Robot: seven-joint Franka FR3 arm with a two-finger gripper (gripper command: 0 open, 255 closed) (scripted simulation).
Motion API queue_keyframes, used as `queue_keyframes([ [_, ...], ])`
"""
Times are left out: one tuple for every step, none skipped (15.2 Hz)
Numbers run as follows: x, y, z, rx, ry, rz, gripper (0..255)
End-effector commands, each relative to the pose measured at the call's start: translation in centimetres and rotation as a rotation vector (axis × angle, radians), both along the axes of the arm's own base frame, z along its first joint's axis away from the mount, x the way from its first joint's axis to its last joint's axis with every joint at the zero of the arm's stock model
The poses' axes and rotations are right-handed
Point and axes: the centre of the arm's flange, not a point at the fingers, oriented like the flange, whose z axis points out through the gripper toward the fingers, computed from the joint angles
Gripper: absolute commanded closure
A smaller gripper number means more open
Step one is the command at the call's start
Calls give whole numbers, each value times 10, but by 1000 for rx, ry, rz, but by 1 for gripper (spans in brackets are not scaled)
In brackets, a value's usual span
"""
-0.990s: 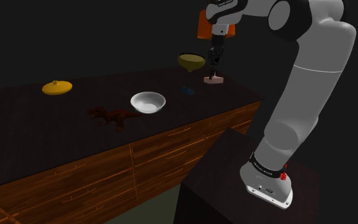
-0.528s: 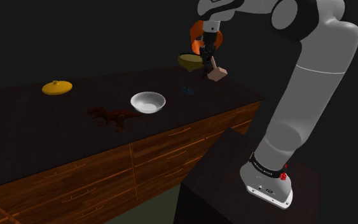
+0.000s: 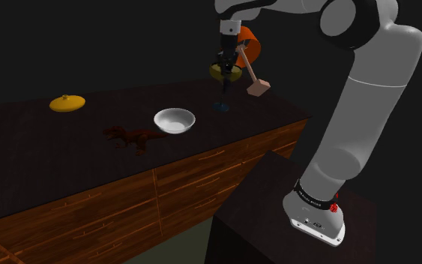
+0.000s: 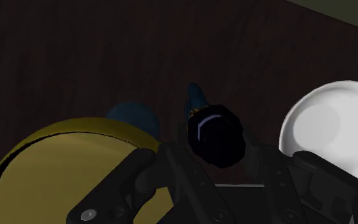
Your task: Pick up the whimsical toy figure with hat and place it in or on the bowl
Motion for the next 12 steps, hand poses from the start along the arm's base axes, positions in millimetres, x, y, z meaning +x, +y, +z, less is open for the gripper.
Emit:
queue_keyframes([
  [9,26,1,0,0,-1,255],
  [14,38,2,0,0,-1,255],
  [20,50,3,0,0,-1,255],
  [25,62,4,0,0,-1,255],
  [30,74,6,0,0,-1,255],
  [35,86,7,0,0,-1,255],
  [41,98,8,0,0,-1,255],
  [46,110,9,0,0,-1,255],
  [51,122,11,0,0,-1,255],
  [57,134,12,0,0,-1,255],
  [62,146,13,0,0,-1,255],
  [67,158,14,0,0,-1,255],
])
